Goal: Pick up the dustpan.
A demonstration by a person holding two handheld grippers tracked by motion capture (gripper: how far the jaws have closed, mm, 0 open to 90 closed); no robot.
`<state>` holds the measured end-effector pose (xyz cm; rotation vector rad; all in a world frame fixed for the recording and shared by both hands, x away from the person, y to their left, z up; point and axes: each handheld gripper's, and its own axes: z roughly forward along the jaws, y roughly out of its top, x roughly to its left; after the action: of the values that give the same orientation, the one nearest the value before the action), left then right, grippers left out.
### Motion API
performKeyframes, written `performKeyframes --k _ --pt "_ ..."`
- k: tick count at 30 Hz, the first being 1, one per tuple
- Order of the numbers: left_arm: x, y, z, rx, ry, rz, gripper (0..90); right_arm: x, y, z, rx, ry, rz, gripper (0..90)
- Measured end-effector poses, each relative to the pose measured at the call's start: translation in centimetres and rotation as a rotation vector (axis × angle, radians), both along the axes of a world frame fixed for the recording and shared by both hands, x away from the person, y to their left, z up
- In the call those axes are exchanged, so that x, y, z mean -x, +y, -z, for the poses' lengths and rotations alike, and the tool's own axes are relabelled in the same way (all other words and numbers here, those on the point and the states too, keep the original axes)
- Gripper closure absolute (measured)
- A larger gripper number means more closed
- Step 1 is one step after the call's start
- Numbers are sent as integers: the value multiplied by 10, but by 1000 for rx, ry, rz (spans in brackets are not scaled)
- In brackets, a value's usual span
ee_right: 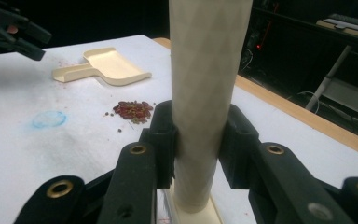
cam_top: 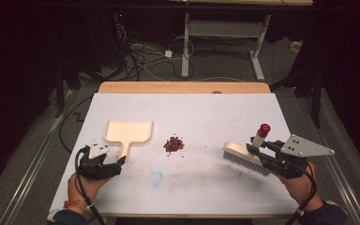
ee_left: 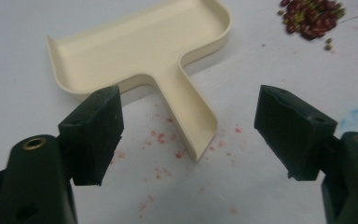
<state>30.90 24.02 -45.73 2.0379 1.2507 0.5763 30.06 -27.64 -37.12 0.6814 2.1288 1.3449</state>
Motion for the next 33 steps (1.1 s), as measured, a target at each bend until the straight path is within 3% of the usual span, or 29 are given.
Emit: performKeyframes --k 3,6,7,8,10,12,14,18,20,26,28,33 --pt "-22 -4 12 27 73 -31 247 0 0 1 9 -1 4 706" --pt "-44 -11 27 16 151 -41 296 0 1 2 16 1 9 706" --pt "-47 -12 29 24 164 -40 296 0 1 2 16 1 9 706" --pt "-56 -14 35 48 184 -74 327 1 2 2 22 -1 8 706" --pt "-59 -15 38 47 191 -83 350 1 2 3 24 -4 10 706" --pt "-62 -17 39 60 168 -113 387 1 2 4 24 3 13 706" --pt "-64 -21 40 42 151 -131 402 1 2 4 25 5 12 706" --pt "-66 -22 42 45 120 -153 571 0 4 5 34 5 6 707" --pt "-67 -22 42 34 115 -138 630 -1 3 4 30 5 7 707" --pt "-68 -20 41 26 102 -115 637 -5 2 5 7 17 10 707" --pt "-68 -20 41 -2 75 -131 638 -6 2 5 6 19 11 707" --pt "-70 -20 39 13 53 -105 638 -6 0 6 18 18 29 707"
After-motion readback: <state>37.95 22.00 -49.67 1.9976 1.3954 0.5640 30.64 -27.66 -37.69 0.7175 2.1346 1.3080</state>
